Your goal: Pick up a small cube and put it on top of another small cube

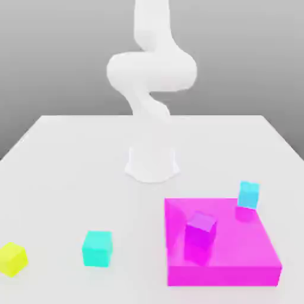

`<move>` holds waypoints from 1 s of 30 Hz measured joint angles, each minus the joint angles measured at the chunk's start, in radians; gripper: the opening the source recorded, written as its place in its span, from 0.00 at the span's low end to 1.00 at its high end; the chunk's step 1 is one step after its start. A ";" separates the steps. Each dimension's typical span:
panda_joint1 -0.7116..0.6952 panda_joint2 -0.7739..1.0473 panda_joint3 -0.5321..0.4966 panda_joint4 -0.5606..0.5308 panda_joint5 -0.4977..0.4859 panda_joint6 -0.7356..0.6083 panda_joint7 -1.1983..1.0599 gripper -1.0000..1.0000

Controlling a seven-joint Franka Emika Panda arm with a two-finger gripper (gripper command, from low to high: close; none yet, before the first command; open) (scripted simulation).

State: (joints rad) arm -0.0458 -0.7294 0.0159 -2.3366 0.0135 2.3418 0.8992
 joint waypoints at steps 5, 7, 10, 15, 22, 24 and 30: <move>-0.091 0.144 0.035 -0.075 0.021 0.086 0.208 0.50; -0.122 0.200 0.047 -0.104 0.025 0.119 0.292 0.50; -0.170 0.284 0.067 -0.148 0.029 0.169 0.419 0.50; -0.245 0.424 0.095 -0.220 0.026 0.252 0.638 0.50; -0.327 0.622 0.107 -0.322 -0.002 0.369 0.961 0.50; -0.345 0.678 0.096 -0.351 -0.013 0.402 1.055 0.50; -0.352 0.864 0.060 -0.396 -0.051 0.529 1.255 0.50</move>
State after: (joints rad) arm -0.3981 0.1347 0.0759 -2.7328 -0.0377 2.8706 2.1538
